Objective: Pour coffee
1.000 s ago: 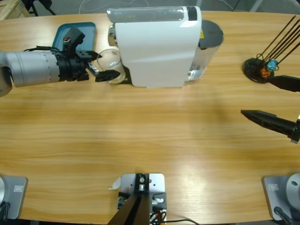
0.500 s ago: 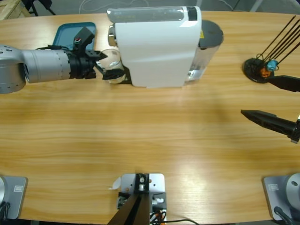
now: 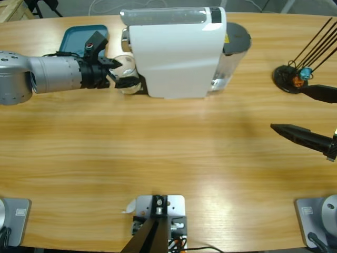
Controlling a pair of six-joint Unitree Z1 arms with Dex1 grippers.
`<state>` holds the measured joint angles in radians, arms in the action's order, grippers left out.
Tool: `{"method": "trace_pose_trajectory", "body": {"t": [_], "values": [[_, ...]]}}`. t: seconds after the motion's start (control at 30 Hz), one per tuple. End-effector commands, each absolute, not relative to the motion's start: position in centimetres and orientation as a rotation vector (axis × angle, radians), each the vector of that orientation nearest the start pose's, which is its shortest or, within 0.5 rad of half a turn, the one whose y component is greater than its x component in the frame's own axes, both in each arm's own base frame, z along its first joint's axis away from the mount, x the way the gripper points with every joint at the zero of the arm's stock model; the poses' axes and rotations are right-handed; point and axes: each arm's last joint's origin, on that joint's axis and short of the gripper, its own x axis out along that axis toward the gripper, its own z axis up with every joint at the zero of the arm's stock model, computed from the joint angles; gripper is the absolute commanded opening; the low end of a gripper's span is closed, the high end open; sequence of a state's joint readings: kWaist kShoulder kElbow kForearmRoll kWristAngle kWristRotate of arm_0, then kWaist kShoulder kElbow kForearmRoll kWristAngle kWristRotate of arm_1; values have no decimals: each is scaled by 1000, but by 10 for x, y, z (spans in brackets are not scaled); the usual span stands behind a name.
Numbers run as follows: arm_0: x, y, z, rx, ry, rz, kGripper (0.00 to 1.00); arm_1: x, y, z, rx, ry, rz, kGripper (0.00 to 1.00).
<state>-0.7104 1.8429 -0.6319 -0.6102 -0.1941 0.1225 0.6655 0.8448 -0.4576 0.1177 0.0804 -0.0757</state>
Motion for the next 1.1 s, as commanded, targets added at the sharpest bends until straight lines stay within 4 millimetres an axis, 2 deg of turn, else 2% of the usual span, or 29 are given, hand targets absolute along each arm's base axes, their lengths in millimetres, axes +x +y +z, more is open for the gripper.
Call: {"method": "trace_pose_trajectory", "body": {"t": [0.03,0.23,0.4,0.73,0.83,0.93,1.1], "values": [[239,-221,176,280,581,-909,513,68,60,268,-238,485,770,1000],[240,-221,174,281,587,-910,513,68,60,268,-238,485,771,1000],[231,-213,174,291,599,-895,513,68,60,268,-238,486,771,1000],[218,-192,198,282,537,-837,513,69,61,268,-240,492,771,1000],[215,-175,202,274,531,-770,513,70,61,268,-241,494,771,1000],[221,-155,213,223,506,-697,513,70,62,267,-242,498,771,1000],[245,-133,223,145,488,-577,514,70,62,267,-241,498,772,1000]]}}
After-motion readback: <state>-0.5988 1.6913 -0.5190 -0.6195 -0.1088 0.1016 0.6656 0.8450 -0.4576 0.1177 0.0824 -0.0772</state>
